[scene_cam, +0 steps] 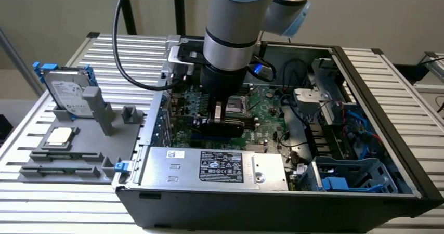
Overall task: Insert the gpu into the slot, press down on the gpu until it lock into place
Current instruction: 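Insert the gpu into the slot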
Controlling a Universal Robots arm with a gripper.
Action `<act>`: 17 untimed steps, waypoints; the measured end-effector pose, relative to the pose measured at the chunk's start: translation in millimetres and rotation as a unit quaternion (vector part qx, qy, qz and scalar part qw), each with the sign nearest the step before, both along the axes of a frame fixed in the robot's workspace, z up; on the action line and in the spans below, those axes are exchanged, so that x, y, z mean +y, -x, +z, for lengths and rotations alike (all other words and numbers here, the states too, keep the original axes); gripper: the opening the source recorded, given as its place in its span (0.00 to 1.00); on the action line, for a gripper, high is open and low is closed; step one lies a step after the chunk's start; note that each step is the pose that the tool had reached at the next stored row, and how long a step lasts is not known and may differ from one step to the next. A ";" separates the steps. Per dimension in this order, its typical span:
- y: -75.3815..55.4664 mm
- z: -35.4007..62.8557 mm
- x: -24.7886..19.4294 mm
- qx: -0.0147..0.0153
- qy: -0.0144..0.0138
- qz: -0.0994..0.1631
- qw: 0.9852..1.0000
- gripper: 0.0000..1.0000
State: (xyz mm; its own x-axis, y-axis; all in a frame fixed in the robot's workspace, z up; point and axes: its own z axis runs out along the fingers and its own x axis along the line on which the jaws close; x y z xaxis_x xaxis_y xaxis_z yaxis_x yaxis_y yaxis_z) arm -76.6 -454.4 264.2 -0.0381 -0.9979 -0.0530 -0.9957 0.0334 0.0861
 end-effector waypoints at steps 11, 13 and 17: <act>-0.1 0.1 1.6 0.000 0.000 0.000 1.000 0.26; -0.1 0.0 1.6 0.000 0.000 0.000 1.000 0.26; -0.1 0.0 1.6 0.000 0.000 0.000 1.000 0.26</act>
